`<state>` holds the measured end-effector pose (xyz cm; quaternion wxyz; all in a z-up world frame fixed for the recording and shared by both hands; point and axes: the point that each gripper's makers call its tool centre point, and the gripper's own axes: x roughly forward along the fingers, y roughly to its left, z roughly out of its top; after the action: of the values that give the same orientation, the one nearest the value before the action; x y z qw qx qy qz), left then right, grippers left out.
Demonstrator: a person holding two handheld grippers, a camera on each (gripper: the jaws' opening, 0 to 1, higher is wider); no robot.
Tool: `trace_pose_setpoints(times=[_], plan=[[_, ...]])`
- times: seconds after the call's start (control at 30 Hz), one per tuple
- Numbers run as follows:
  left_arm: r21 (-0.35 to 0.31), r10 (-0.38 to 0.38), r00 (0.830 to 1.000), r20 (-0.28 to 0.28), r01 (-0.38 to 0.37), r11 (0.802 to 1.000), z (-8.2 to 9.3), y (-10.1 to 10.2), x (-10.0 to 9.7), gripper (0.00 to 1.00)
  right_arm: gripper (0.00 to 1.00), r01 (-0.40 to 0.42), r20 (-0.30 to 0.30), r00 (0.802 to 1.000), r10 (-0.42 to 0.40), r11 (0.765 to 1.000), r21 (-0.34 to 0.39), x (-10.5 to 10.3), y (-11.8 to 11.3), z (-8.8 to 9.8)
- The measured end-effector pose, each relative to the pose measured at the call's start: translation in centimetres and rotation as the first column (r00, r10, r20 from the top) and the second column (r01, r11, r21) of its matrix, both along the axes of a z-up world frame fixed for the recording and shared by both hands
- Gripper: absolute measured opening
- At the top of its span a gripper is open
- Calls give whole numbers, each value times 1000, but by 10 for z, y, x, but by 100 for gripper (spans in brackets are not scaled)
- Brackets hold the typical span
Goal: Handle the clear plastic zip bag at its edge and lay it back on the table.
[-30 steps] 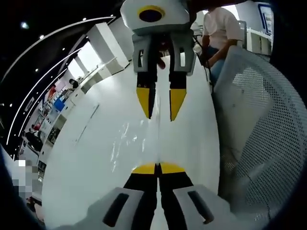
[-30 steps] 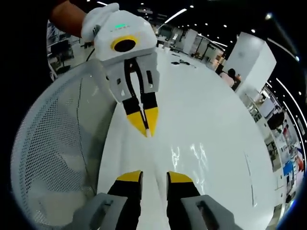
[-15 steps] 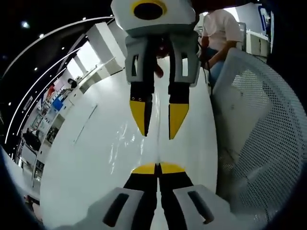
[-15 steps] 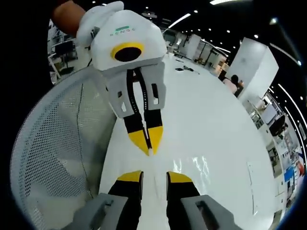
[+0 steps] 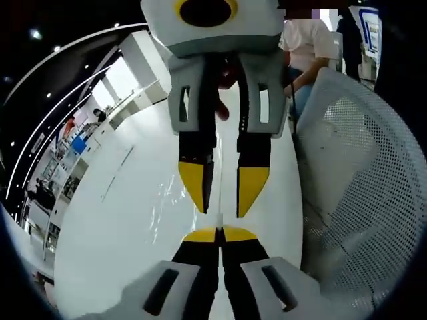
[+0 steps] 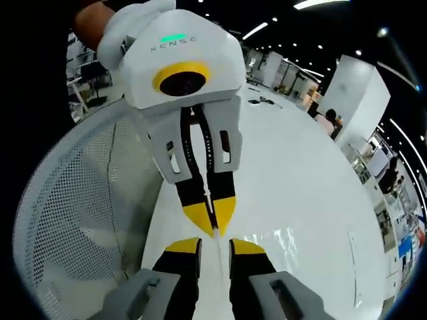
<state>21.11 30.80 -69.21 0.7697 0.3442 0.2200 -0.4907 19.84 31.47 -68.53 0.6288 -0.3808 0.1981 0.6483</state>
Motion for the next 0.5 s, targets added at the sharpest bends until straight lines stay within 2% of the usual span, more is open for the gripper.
trace_pose_setpoints(times=[0.5], plan=[[13,-18,1000,-3,18,1000,-2,-4,-1,0,4,-7,-7,1000,6,1000,-15,-1,2,-6]])
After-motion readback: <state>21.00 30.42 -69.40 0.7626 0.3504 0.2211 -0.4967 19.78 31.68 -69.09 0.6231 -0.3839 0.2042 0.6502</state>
